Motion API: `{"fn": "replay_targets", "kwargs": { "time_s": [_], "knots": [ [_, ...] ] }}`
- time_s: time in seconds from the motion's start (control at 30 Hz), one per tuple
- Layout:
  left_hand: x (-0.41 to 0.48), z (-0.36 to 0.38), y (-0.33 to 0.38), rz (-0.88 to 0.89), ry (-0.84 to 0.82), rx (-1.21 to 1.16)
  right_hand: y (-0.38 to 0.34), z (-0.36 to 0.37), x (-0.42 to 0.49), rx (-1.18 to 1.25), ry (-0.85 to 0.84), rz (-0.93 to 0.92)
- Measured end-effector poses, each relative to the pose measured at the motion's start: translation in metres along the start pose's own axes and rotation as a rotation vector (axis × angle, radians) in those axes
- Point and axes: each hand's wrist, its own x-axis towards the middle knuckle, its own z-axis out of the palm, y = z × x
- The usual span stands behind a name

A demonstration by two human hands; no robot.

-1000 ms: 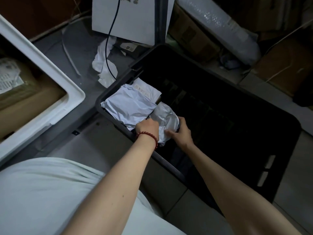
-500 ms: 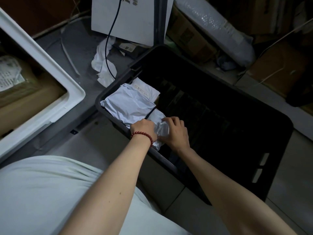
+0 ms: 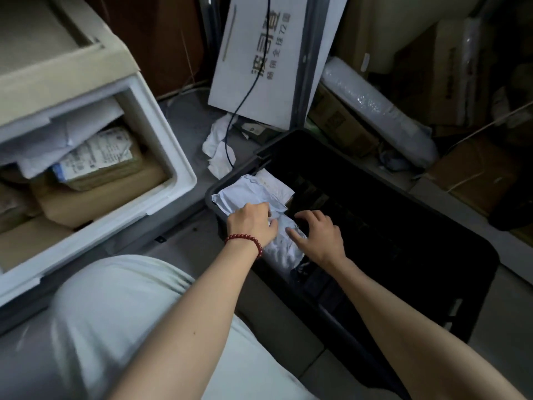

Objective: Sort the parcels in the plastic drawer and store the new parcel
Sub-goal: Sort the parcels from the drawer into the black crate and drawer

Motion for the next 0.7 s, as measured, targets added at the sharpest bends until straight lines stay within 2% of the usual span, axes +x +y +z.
{"fn": "replay_targets", "kwargs": {
  "time_s": [0.1, 0.17, 0.3, 0.43, 0.7],
  "knots": [
    [-0.014, -0.030, -0.021, -0.098, 0.117, -0.156, -0.032, -0.014, 0.003, 0.029, 0.033, -0.090],
    [-0.028, -0.049, -0.043, -0.155, 0.192, -0.174, -0.059, -0.022, 0.005, 0.029, 0.046, -0.152],
    [-0.062, -0.091, -0.092, -0.285, 0.322, -0.118, -0.128, -0.033, 0.002, 0.014, 0.079, -0.311],
    [-0.092, -0.130, -0.130, -0.301, 0.484, 0.011, -0.200, -0.041, -0.007, 0.083, 0.095, -0.444],
    [-0.167, -0.157, -0.225, -0.501, 0.599, -0.004, -0.300, -0.039, -0.020, 0.230, 0.051, -0.564]
  ]
}}
